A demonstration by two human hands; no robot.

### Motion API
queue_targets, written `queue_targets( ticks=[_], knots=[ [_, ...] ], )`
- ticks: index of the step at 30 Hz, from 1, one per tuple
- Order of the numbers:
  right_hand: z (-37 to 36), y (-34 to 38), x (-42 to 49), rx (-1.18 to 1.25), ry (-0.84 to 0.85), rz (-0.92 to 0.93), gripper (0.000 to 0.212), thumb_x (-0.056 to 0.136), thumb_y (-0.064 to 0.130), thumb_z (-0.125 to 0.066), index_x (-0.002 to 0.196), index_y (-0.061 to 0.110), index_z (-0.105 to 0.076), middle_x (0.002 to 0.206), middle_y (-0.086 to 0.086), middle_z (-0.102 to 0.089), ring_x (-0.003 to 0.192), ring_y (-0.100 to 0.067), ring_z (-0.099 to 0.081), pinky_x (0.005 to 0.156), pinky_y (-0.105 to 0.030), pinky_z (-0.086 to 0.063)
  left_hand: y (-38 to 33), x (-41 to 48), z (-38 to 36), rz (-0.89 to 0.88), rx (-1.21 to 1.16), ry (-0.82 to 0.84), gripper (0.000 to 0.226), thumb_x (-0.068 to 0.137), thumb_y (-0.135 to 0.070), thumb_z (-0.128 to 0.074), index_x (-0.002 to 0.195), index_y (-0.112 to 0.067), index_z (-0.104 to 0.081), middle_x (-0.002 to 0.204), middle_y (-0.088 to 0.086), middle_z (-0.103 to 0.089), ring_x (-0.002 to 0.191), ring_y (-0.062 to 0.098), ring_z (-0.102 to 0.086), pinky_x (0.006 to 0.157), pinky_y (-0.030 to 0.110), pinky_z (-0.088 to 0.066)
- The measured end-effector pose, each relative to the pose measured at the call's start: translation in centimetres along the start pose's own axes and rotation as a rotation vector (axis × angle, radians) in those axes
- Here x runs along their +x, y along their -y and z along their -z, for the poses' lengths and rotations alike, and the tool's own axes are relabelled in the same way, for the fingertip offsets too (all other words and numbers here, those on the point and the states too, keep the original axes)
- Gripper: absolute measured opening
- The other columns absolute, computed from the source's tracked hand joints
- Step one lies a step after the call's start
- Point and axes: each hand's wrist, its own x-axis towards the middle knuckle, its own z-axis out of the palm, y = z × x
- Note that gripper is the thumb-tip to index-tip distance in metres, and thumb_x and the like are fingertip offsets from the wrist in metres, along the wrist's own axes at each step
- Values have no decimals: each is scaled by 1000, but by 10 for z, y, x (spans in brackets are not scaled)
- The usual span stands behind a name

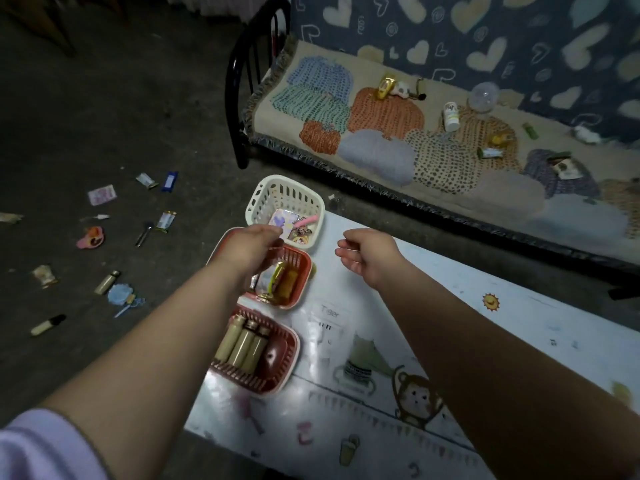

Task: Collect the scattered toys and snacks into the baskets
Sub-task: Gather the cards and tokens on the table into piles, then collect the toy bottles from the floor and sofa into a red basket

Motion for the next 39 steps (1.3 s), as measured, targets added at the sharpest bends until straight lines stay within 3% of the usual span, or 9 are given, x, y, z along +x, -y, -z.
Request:
queue_targets(
  ticks=[3,8,12,18,21,26,30,35,39],
  knots=[
    [20,-6,-31,-1,21,32,10,93,11,-53,83,14,-56,78,-5,-63,65,-16,-64,60,-25,-50,7,-37,-7,-24,2,-13,9,94,-17,-55,87,-18,-61,84,2,-62,69,12,-57,62,22,-42],
    [68,-25,-108,-28,36,105,13,92,9,-52,81,14,-56,75,-4,-62,62,-14,-62,61,-24,-49,25,-123,-17,-80,-2,-35,15,95,-17,-52,108,-14,-60,89,2,-62,76,14,-57,63,24,-43],
    [95,-52,-161,-10,64,124,13,91,8,-53,80,13,-56,75,-5,-61,61,-15,-61,63,-25,-48,46,-185,-10,-89,-30,-78,10,94,-17,-54,98,-16,-63,89,3,-63,74,13,-58,68,26,-44],
    [99,-101,-216,-43,119,71,10,91,9,-54,81,13,-55,74,-5,-62,53,-12,-63,57,-24,-49,76,-263,12,-96,-70,-136,17,95,-14,-51,110,-12,-60,73,0,-57,35,-1,-52,59,23,-38],
    [87,-118,-229,-98,147,57,8,90,10,-54,83,12,-56,74,-4,-63,46,-9,-63,53,-22,-50,88,-282,32,-88,-89,-151,13,95,-14,-51,101,-13,-63,74,0,-57,36,-1,-52,60,24,-38],
    [57,-133,-230,-137,130,43,5,90,10,-54,85,10,-57,77,-5,-64,48,-9,-64,46,-19,-50,97,-281,71,-61,-77,-196,15,95,-15,-50,85,-20,-60,81,0,-60,67,10,-53,62,24,-41],
    [21,-140,-222,-158,84,32,6,90,8,-52,88,8,-57,76,-6,-63,56,-13,-62,47,-19,-49,104,-260,113,-27,-83,-201,15,96,-17,-49,86,-21,-59,79,-1,-59,68,11,-54,60,23,-39],
    [-42,-146,-196,-166,16,-16,15,92,6,-50,78,10,-55,69,-6,-60,41,-7,-58,42,-17,-46,95,-207,180,21,1,-183,14,95,-19,-52,84,-23,-60,83,-3,-62,71,11,-57,61,22,-40],
    [-82,-155,-167,-145,-33,-84,12,91,7,-50,81,11,-56,72,-6,-61,47,-9,-60,45,-19,-46,83,-158,215,18,78,-155,14,95,-18,-52,83,-21,-58,80,-3,-60,69,9,-56,62,21,-38]
  ],
)
